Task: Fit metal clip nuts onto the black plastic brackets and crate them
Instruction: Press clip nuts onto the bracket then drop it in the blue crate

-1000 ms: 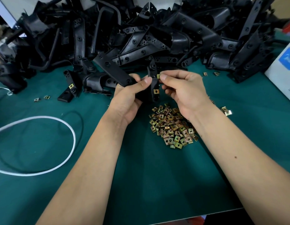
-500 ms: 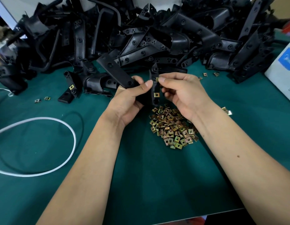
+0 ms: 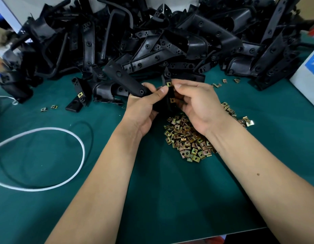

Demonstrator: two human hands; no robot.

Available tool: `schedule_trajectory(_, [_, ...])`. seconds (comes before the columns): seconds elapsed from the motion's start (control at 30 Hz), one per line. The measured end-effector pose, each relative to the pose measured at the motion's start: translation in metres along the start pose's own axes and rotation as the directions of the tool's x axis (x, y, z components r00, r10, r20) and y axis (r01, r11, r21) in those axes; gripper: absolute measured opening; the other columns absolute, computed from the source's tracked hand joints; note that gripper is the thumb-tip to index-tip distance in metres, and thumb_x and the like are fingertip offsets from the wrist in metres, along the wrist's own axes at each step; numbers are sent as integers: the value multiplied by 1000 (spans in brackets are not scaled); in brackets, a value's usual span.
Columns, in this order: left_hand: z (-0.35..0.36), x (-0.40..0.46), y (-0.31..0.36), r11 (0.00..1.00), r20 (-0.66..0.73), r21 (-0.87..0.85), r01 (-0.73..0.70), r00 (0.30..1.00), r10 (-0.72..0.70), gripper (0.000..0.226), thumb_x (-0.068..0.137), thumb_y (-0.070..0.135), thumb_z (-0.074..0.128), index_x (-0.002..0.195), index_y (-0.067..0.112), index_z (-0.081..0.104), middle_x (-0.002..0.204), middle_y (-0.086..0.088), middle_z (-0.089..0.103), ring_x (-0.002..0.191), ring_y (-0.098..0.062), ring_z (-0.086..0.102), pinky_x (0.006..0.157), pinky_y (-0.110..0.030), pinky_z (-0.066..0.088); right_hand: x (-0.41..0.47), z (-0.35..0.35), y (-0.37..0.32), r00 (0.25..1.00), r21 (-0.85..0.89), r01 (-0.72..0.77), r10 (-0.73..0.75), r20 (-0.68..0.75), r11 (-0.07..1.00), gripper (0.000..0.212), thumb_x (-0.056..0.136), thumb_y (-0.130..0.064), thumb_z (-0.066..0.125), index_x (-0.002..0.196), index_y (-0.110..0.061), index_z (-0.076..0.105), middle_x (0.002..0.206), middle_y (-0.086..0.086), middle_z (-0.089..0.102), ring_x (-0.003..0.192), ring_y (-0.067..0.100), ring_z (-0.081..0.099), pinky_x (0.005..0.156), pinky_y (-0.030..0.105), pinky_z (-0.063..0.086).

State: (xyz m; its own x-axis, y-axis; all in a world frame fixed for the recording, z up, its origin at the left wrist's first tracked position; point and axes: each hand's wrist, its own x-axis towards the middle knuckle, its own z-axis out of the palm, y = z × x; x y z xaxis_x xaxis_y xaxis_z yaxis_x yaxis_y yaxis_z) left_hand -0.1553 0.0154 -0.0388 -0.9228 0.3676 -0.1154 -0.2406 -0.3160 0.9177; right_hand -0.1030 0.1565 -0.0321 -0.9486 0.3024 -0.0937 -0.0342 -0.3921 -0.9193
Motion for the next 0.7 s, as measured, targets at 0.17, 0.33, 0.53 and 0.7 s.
schedule_trajectory(0.17, [1,0,-1,999,-1,-32,-5,1000,5,37,94,4,70,66,17,48,82,-4,72,81,-20,72,68,-34,61,2,-3,-4,999,-20,-27,28,39,999,21,100,-6,59,107,-12,78,102,6,79,92,14,74,82,30,59])
schedule_trajectory(0.33, [-1,1,0,982,-8,-189,4,1000,-6,39,97,5,67,70,20,44,118,-18,74,105,-26,74,81,-37,61,5,-9,-4,998,-378,65,-62,21,924,19,97,-23,70,97,-6,78,88,5,72,82,14,66,71,28,55])
schedule_trajectory(0.53, [0,-2,-1,974,-18,-222,-53,999,51,39,98,-3,62,74,17,39,111,-17,76,105,-29,75,80,-40,61,-1,2,7,949,-686,290,-294,115,668,25,76,-37,89,88,-20,75,77,-7,73,69,1,66,63,16,52])
schedule_trajectory(0.7, [8,-6,-1,981,-39,-181,-64,998,58,42,100,-4,58,73,18,35,113,-17,76,102,-31,75,86,-45,62,-2,3,6,948,-687,266,-312,61,676,22,74,-28,90,83,-15,75,75,-1,73,66,6,65,63,24,53])
